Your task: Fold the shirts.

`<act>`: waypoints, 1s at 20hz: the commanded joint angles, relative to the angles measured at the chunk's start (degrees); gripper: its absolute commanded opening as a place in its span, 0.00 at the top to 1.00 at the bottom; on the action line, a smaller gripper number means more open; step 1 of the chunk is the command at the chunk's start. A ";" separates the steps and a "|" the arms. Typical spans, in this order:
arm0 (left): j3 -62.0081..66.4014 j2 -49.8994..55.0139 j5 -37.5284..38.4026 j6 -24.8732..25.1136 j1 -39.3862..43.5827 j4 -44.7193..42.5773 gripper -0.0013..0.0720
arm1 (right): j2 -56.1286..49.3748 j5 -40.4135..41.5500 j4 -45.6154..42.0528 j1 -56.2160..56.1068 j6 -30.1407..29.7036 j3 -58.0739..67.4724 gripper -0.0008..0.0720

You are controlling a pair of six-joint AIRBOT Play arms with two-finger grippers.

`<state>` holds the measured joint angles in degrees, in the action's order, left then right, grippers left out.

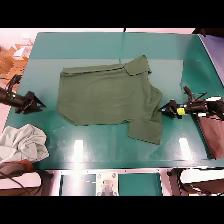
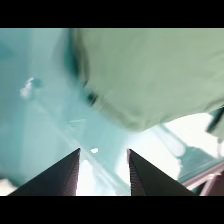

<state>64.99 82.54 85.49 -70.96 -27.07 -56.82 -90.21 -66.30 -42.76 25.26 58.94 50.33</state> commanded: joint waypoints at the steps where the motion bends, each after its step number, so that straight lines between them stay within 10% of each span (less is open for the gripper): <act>1: -5.09 -4.17 -1.86 -0.96 -0.07 -4.50 0.48 | -2.19 5.01 1.05 -3.08 -1.05 -0.74 0.90; 4: -6.40 -4.37 -2.01 -3.69 -0.07 -4.94 0.21 | -1.46 4.48 0.48 -1.60 1.57 0.22 0.97; 17: -28.09 -4.31 -27.36 -0.11 9.92 11.34 0.32 | 6.08 5.05 -5.68 2.95 7.96 -7.48 0.97; 20: -28.09 -4.31 -33.90 -0.07 13.79 14.45 0.48 | 6.08 5.03 -5.70 1.38 7.93 -7.48 0.97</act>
<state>38.11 78.02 61.36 -71.42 -16.95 -44.95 -84.23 -61.10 -48.69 27.73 66.76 43.00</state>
